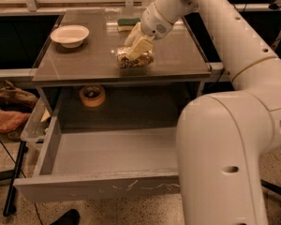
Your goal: Place orange can into top drawer
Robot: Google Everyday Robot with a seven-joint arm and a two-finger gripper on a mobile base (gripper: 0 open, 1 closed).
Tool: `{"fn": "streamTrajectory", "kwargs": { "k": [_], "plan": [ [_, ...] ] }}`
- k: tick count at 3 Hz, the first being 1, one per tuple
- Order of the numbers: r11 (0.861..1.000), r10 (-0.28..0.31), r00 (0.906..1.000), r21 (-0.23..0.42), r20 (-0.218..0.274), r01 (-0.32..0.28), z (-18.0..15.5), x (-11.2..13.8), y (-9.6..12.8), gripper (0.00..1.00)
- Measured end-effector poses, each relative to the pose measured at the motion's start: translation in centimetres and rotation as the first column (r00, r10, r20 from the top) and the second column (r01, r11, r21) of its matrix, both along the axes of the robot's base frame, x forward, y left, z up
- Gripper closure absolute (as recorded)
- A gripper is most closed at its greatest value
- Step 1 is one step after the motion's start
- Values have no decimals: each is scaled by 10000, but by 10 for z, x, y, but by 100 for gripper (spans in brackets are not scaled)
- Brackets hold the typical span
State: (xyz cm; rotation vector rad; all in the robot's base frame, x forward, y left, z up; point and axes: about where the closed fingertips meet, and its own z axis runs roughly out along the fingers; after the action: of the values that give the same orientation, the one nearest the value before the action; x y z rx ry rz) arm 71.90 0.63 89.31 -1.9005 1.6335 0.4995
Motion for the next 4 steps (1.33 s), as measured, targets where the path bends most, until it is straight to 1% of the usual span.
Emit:
{"fn": "streamTrajectory", "kwargs": {
  "k": [1,2,3,4],
  "plan": [
    [9960,-649,9972,637,359,626,41,-33,-17,100],
    [9791,-1348,9834,1690,1212,1134,82,-72,-33,100],
    [9718,-1150,9901,2155,801,954,45,-105,-26,100],
    [9841,-562,9973,1659,-472,633,-31,-139,-11,100]
  ]
}}
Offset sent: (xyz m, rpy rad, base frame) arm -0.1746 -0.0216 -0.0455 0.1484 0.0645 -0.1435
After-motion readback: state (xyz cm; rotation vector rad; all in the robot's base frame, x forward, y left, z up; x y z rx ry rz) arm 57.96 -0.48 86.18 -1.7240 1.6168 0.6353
